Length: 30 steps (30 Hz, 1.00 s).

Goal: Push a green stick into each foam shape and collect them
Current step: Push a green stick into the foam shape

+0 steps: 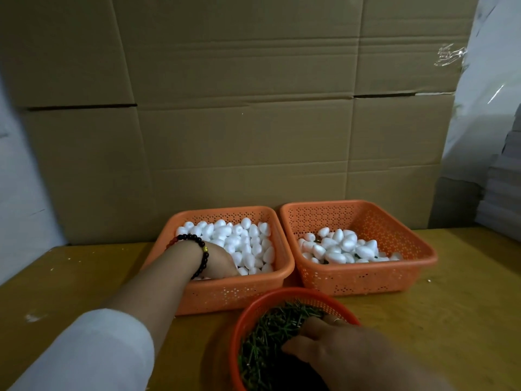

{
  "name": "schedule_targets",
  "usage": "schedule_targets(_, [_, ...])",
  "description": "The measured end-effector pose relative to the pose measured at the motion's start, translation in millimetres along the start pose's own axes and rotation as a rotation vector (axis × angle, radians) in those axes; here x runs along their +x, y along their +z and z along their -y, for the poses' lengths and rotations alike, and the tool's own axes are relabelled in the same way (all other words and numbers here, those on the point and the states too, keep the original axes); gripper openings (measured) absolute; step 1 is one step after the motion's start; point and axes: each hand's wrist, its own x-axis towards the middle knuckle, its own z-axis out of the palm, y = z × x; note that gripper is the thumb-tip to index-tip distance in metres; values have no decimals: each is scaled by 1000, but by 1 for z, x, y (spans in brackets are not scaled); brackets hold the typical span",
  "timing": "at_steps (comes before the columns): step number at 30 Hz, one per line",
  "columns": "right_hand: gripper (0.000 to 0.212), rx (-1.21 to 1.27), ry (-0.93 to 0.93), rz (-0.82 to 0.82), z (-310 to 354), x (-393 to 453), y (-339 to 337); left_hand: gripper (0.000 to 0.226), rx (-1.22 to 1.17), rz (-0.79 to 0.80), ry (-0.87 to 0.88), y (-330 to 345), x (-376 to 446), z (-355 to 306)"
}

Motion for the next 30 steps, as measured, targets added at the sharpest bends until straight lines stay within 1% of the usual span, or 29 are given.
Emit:
schedule_targets(3, [38, -35, -22, -38, 4, 3, -1, 46, -27, 72, 8, -1, 7, 1])
schedule_targets(5, [38, -24, -12, -30, 5, 5, -1, 46, -8, 20, 18, 1, 12, 3])
schedule_targets(6, [38, -28, -12, -40, 4, 5, -1, 45, -26, -29, 30, 3, 13, 4])
schedule_targets(8, [39, -28, -11, -48, 5, 6, -2, 44, -75, -77, 43, 6, 13, 4])
schedule_targets(10, [43, -26, -13, -42, 6, 6, -4, 42, -77, -94, 53, 8, 13, 3])
schedule_targets(12, [45, -1, -8, -49, 8, 7, -8, 41, -34, -60, 69, 7, 16, 0])
schedule_targets(16, [40, 22, 0, -56, 9, 8, -11, 37, 31, -25, 86, 5, 17, -6])
schedule_targets(22, [31, 31, 15, -136, 11, 7, -13, 33, 5, -62, 119, 7, 16, 6])
schedule_targets(25, [30, 38, 23, -157, 12, 6, -12, 28, -57, -99, 127, 8, 18, 10])
schedule_targets(28, [28, 50, 38, -192, 12, 5, -13, 28, -101, -99, 134, 9, 19, 13])
schedule_targets(30, [25, 69, 45, -211, 11, 4, -13, 18, -118, -129, 141, 9, 20, 16])
